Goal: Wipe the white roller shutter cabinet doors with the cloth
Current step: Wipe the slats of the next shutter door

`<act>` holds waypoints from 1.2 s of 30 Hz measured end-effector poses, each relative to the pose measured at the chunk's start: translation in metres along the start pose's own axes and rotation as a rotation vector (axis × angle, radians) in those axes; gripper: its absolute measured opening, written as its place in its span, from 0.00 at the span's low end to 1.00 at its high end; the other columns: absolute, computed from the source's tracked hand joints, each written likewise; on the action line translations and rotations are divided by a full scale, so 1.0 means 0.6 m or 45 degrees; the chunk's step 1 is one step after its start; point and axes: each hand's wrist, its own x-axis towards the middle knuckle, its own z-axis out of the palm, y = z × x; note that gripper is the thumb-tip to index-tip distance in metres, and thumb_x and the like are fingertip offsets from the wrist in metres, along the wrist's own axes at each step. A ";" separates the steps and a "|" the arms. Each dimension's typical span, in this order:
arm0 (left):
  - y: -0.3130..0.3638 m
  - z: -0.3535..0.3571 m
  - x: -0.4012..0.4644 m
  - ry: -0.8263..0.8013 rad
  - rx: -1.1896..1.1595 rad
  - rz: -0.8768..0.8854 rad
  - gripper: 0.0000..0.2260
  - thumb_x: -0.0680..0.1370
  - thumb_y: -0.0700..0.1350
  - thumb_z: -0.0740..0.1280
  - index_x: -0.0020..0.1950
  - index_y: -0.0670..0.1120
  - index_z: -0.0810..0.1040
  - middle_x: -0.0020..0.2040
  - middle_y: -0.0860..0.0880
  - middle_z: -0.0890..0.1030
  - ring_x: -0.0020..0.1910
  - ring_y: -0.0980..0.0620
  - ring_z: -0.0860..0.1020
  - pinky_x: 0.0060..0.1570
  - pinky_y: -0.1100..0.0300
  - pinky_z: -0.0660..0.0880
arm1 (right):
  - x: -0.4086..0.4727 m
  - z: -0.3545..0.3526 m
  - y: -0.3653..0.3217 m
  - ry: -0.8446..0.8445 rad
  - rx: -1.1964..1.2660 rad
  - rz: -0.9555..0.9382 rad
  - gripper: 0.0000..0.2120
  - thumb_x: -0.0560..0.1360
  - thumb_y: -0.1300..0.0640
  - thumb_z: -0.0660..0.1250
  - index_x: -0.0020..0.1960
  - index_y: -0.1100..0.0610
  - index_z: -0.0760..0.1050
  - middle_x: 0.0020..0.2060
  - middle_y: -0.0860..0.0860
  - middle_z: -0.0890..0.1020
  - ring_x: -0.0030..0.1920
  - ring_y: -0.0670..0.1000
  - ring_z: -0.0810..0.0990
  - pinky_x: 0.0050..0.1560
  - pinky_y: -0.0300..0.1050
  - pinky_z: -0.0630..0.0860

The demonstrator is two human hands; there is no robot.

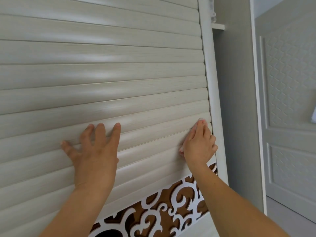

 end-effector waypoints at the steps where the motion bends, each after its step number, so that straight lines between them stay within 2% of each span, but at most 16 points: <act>1: 0.001 -0.011 -0.001 -0.087 0.020 -0.011 0.43 0.62 0.46 0.79 0.73 0.52 0.63 0.67 0.39 0.65 0.66 0.40 0.56 0.55 0.23 0.58 | -0.005 -0.002 -0.001 -0.013 -0.004 -0.009 0.23 0.83 0.50 0.48 0.77 0.51 0.51 0.74 0.50 0.62 0.62 0.54 0.68 0.59 0.49 0.62; 3: -0.003 -0.016 -0.005 -0.138 -0.022 -0.033 0.39 0.74 0.51 0.69 0.76 0.56 0.47 0.73 0.44 0.53 0.69 0.42 0.46 0.63 0.27 0.53 | -0.013 -0.006 -0.006 -0.038 0.007 -0.018 0.23 0.83 0.51 0.48 0.77 0.51 0.51 0.74 0.50 0.61 0.63 0.54 0.67 0.60 0.48 0.61; 5: -0.007 -0.019 -0.006 -0.152 -0.047 -0.040 0.38 0.76 0.52 0.66 0.76 0.57 0.44 0.73 0.45 0.49 0.70 0.43 0.44 0.65 0.29 0.52 | -0.020 -0.008 -0.010 -0.035 0.032 -0.033 0.23 0.83 0.52 0.48 0.77 0.51 0.53 0.74 0.50 0.62 0.63 0.54 0.67 0.60 0.48 0.61; 17: 0.021 -0.017 0.001 -0.183 -0.109 -0.089 0.37 0.74 0.50 0.69 0.76 0.56 0.50 0.73 0.45 0.52 0.71 0.43 0.46 0.63 0.27 0.54 | -0.061 -0.015 0.012 -0.142 0.126 -0.287 0.21 0.82 0.56 0.53 0.75 0.51 0.59 0.73 0.50 0.64 0.62 0.52 0.68 0.61 0.44 0.62; 21: 0.031 -0.013 -0.001 -0.165 -0.124 -0.118 0.36 0.72 0.48 0.71 0.76 0.54 0.55 0.74 0.44 0.55 0.71 0.44 0.48 0.61 0.26 0.54 | -0.074 -0.032 0.046 -0.288 0.279 -0.492 0.21 0.82 0.56 0.56 0.74 0.53 0.62 0.69 0.52 0.69 0.63 0.52 0.69 0.65 0.42 0.66; 23: 0.039 -0.012 -0.001 -0.161 -0.141 -0.131 0.36 0.72 0.47 0.71 0.76 0.54 0.56 0.74 0.43 0.54 0.71 0.44 0.47 0.61 0.25 0.53 | -0.061 -0.047 0.070 -0.358 0.395 -0.544 0.20 0.81 0.55 0.57 0.73 0.52 0.64 0.66 0.48 0.72 0.63 0.48 0.69 0.65 0.38 0.65; 25: 0.046 -0.011 -0.003 -0.184 -0.145 -0.144 0.36 0.74 0.47 0.69 0.76 0.54 0.53 0.74 0.44 0.52 0.72 0.45 0.45 0.62 0.25 0.52 | -0.032 -0.058 0.086 -0.352 0.491 -0.464 0.18 0.80 0.52 0.57 0.70 0.50 0.68 0.58 0.43 0.76 0.58 0.44 0.73 0.62 0.38 0.69; 27: 0.050 -0.009 -0.006 -0.208 -0.134 -0.147 0.35 0.75 0.47 0.67 0.76 0.54 0.51 0.75 0.44 0.48 0.73 0.45 0.43 0.62 0.26 0.51 | 0.009 -0.060 0.096 -0.240 0.541 -0.292 0.12 0.81 0.50 0.56 0.62 0.48 0.72 0.49 0.43 0.79 0.49 0.44 0.78 0.56 0.43 0.77; 28: 0.054 -0.008 -0.005 -0.213 -0.131 -0.145 0.35 0.76 0.47 0.67 0.76 0.54 0.50 0.75 0.44 0.47 0.73 0.45 0.42 0.62 0.26 0.51 | 0.033 -0.058 0.103 -0.199 0.537 -0.206 0.11 0.81 0.50 0.55 0.59 0.48 0.72 0.48 0.45 0.80 0.48 0.46 0.79 0.53 0.45 0.78; 30: 0.056 -0.007 -0.007 -0.220 -0.121 -0.136 0.35 0.75 0.46 0.67 0.76 0.54 0.50 0.75 0.44 0.46 0.73 0.44 0.41 0.62 0.25 0.51 | 0.062 -0.048 0.113 -0.208 0.487 -0.093 0.12 0.82 0.51 0.54 0.62 0.49 0.71 0.52 0.48 0.79 0.51 0.49 0.76 0.53 0.44 0.74; 32: 0.059 -0.006 -0.006 -0.221 -0.122 -0.124 0.36 0.75 0.46 0.68 0.76 0.54 0.50 0.76 0.43 0.46 0.73 0.44 0.41 0.62 0.25 0.50 | 0.066 -0.026 0.119 -0.223 0.423 -0.039 0.13 0.82 0.53 0.53 0.63 0.51 0.71 0.54 0.51 0.79 0.54 0.53 0.77 0.54 0.45 0.74; 34: 0.058 -0.005 -0.005 -0.225 -0.129 -0.131 0.35 0.75 0.46 0.67 0.76 0.55 0.50 0.76 0.43 0.46 0.74 0.44 0.41 0.62 0.25 0.50 | 0.042 0.000 0.109 -0.191 0.392 -0.073 0.14 0.81 0.53 0.52 0.63 0.52 0.71 0.53 0.52 0.79 0.52 0.54 0.78 0.55 0.50 0.76; 36: 0.060 -0.003 -0.004 -0.230 -0.105 -0.122 0.35 0.76 0.46 0.67 0.76 0.55 0.49 0.76 0.44 0.45 0.74 0.44 0.40 0.63 0.26 0.50 | 0.004 0.019 0.094 -0.152 0.433 -0.164 0.16 0.81 0.53 0.50 0.61 0.56 0.71 0.48 0.50 0.77 0.49 0.51 0.76 0.53 0.47 0.75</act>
